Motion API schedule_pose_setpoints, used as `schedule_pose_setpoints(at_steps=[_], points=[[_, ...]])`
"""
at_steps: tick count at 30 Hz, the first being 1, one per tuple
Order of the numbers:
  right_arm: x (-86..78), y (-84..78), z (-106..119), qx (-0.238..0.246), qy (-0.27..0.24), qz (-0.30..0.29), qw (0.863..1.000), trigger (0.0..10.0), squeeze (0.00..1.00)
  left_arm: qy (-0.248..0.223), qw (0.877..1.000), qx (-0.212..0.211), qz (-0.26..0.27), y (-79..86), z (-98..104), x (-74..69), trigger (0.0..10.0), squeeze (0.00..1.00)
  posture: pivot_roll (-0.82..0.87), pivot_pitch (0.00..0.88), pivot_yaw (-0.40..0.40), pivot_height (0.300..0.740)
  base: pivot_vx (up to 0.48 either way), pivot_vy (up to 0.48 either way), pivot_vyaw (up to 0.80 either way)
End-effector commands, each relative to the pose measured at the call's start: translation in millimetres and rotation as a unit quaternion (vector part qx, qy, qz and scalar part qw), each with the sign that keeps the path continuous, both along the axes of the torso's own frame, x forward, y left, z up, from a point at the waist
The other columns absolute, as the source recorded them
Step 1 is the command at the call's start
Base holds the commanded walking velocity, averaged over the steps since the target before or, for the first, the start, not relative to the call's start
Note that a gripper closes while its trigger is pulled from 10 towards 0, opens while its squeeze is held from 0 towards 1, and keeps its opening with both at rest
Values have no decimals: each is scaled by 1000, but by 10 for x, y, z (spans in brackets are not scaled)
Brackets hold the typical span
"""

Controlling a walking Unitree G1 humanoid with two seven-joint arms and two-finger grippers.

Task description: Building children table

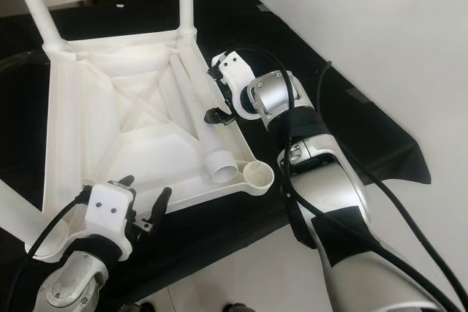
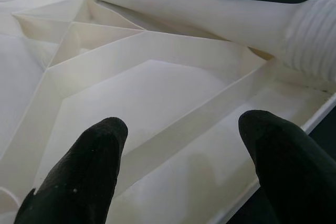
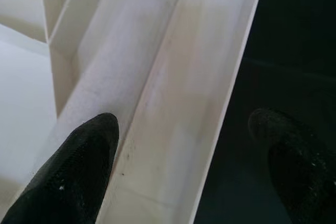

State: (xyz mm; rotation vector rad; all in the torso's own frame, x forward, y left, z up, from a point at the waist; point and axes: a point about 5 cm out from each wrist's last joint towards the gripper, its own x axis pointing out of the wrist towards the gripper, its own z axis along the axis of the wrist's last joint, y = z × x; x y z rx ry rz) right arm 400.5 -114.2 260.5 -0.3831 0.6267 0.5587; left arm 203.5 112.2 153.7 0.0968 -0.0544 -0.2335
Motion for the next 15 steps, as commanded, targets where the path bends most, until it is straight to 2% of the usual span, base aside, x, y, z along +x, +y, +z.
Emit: schedule_pose_setpoints(at_steps=[1,3,7,8,9,11,15], points=[[-30,23,-143,-1,40,1,999,10000,0,9,1000,-8,-4,-33,-18,-29,10000,0,-94,224,-113,740,0,0,0],[-48,52,-169,10,58,4,998,10000,0,8,1000,-13,-5,-51,-17,-33,10000,0,-96,224,-116,740,0,0,0],[-44,87,-131,32,57,5,998,10000,0,8,1000,-15,-5,-63,-18,-33,10000,0,-97,219,-119,740,0,0,0],[-30,131,-47,66,47,7,997,10000,0,9,1000,-17,-5,-71,-19,-32,10000,0,-97,216,-121,740,0,0,0],[-30,131,-47,66,47,7,997,10000,0,9,1000,-17,-5,-71,-19,-32,10000,0,-97,216,-121,740,0,0,0],[-15,223,132,101,15,38,994,10000,0,9,1000,-21,-3,-78,-21,-32,10000,0,-97,212,-122,740,0,0,0],[-18,277,233,103,-1,57,993,10000,0,10,1000,-24,-2,-80,-28,-29,10000,0,-100,207,-124,740,0,0,0]])
